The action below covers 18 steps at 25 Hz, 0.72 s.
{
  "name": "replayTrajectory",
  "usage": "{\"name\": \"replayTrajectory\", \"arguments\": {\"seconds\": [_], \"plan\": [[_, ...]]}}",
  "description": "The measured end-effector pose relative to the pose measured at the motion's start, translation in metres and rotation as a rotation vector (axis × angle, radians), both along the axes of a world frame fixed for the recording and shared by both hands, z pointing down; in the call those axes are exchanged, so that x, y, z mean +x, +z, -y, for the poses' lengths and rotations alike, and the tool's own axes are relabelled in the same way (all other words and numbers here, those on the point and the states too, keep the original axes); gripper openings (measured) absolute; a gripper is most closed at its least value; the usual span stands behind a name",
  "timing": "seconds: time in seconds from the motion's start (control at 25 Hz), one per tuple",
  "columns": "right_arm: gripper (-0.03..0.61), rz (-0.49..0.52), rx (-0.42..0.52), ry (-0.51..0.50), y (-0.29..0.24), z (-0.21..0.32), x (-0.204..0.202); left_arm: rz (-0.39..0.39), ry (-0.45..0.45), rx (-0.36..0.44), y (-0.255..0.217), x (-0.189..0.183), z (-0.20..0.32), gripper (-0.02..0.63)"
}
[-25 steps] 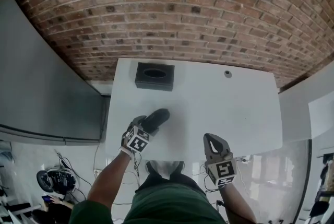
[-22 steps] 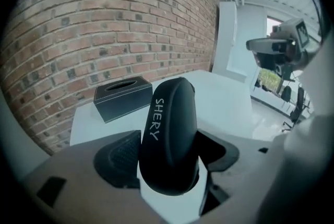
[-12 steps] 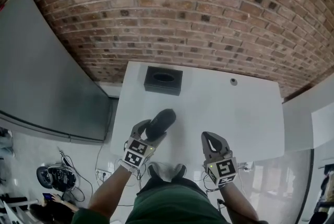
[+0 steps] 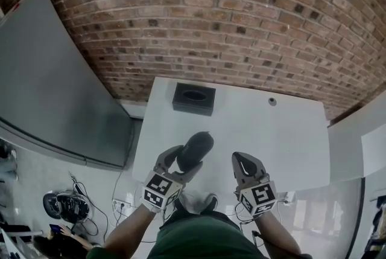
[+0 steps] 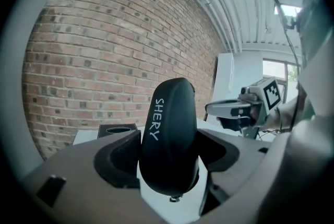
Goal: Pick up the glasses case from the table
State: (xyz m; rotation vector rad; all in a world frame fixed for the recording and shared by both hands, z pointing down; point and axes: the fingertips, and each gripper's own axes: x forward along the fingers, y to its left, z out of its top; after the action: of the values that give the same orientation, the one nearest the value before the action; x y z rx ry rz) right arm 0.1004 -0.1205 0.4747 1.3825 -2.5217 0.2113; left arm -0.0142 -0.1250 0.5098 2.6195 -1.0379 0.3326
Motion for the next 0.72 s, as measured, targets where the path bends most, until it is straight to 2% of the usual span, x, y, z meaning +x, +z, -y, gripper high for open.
{"name": "replayTrajectory", "arguments": {"seconds": [0.36,0.72], "plan": [[0.0,0.103,-0.006,0.016,-0.019,0.002,-0.003,-0.095,-0.023,0.044,-0.041,-0.008,-0.012,0.324],[0.0,0.147,0.086,0.029,-0.058,0.007,-0.002,-0.192,-0.037,0.146,-0.104,-0.013,-0.015,0.324]]}}
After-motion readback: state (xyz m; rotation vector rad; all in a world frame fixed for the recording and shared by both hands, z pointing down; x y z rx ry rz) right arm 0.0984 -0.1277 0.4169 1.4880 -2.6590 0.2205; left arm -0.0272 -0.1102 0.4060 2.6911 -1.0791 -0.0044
